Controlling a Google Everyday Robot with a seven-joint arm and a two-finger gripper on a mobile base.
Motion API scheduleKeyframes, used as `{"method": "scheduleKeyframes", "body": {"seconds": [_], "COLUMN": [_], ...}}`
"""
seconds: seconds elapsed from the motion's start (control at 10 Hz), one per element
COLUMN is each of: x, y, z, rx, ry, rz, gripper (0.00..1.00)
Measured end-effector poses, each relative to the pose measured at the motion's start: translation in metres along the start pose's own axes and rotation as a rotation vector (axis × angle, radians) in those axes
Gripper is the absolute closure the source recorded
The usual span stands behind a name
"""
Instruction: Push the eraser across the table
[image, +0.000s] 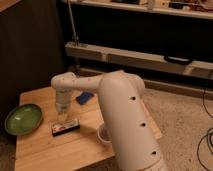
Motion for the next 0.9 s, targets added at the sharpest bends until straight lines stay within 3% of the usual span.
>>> {"method": "scheduleKeyframes", "body": {"seconds": [0.7,0.9], "x": [0.0026,0.0072], "y": [0.0012,0.0007], "z": [-0.0004,-0.0027], "rx": [0.001,0.028], "ry": [0.0,0.01], "rz": [0.006,0.014], "gripper": [1.0,1.0]}}
